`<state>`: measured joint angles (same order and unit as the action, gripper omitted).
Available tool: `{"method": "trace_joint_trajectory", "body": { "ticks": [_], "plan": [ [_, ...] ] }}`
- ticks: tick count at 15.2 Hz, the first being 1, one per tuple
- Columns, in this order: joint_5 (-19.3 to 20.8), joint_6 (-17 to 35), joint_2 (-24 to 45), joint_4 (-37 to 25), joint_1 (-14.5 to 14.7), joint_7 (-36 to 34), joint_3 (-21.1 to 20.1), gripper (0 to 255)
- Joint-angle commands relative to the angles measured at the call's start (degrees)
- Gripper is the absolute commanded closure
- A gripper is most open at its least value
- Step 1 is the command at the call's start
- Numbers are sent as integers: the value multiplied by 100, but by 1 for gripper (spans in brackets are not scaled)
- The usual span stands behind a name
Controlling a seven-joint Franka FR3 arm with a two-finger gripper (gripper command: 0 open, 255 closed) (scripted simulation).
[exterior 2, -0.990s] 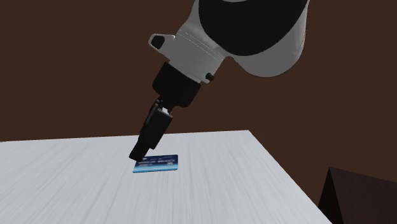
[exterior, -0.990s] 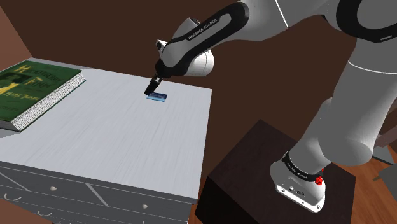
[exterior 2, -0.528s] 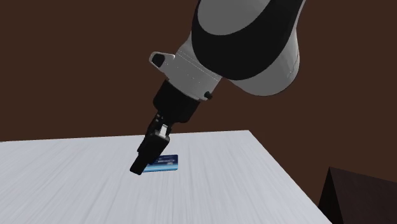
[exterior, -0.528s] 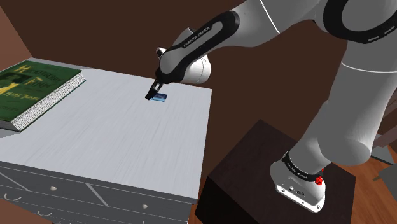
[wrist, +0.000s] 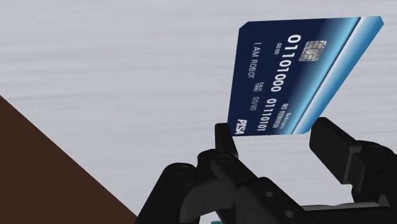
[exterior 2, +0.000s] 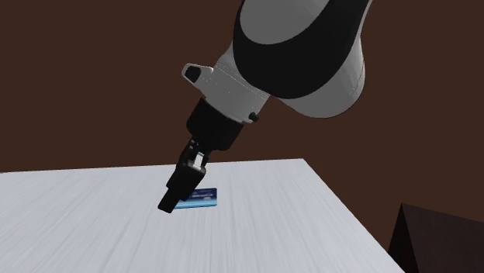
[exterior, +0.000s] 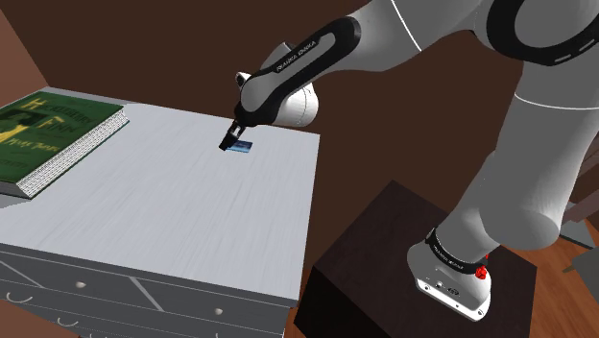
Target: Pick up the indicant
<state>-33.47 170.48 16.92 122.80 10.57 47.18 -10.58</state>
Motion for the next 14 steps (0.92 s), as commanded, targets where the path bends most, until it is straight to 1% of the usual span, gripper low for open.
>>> {"method": "trace_joint_trajectory", "body": {
  "ticks": [1,7,14],
  "plan": [
    [15,-29,-32,21,6,-16,13,255],
    [370,-403,-379,-4,172,-414,262,255],
    [764,-848,-735,-99,277,-831,451,255]
  ]
}}
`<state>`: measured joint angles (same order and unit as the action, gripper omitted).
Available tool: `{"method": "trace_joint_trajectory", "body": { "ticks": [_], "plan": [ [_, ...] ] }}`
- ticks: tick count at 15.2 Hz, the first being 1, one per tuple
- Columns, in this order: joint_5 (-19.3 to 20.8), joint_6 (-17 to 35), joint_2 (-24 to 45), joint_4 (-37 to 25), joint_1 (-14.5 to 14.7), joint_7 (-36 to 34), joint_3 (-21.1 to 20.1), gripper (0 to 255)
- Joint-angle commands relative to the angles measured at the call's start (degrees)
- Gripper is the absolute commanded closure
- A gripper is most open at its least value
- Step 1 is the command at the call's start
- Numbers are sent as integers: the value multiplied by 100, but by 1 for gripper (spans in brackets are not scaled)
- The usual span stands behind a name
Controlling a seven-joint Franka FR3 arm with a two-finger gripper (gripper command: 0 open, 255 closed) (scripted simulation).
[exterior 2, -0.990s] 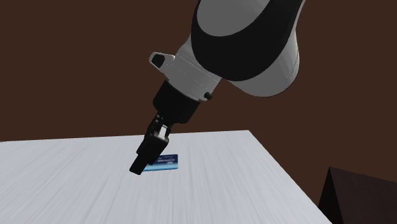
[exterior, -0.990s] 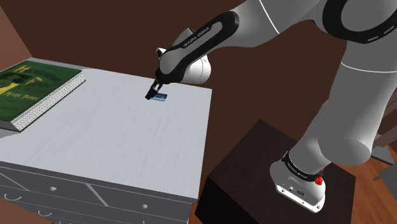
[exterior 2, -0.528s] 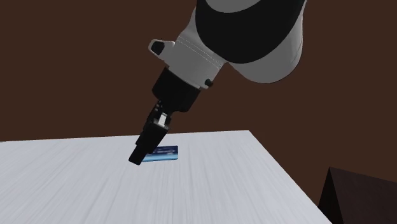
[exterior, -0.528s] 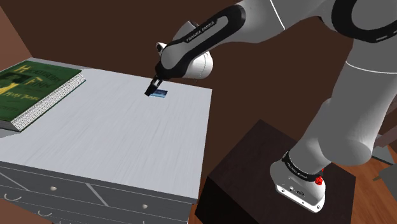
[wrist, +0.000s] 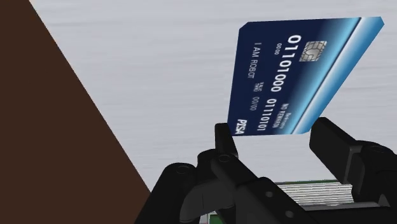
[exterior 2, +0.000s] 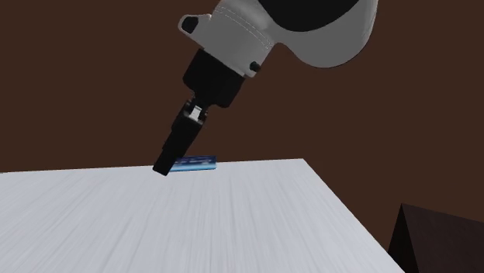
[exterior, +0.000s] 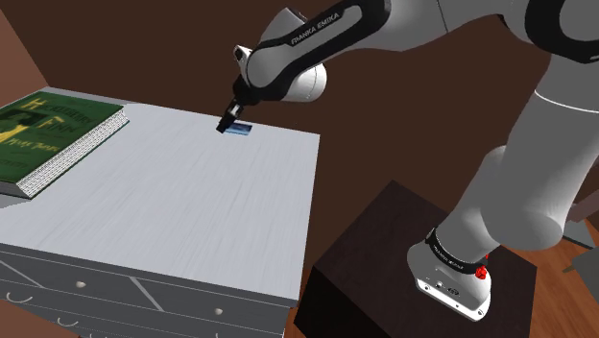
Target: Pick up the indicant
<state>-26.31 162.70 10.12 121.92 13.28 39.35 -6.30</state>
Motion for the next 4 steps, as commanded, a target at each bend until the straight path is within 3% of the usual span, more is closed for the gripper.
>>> {"method": "trace_joint_trajectory", "body": {
  "ticks": [1,4],
  "plan": [
    [100,-134,-102,-31,16,-102,43,255],
    [158,-209,-154,-54,23,-163,63,255]
  ]
}}
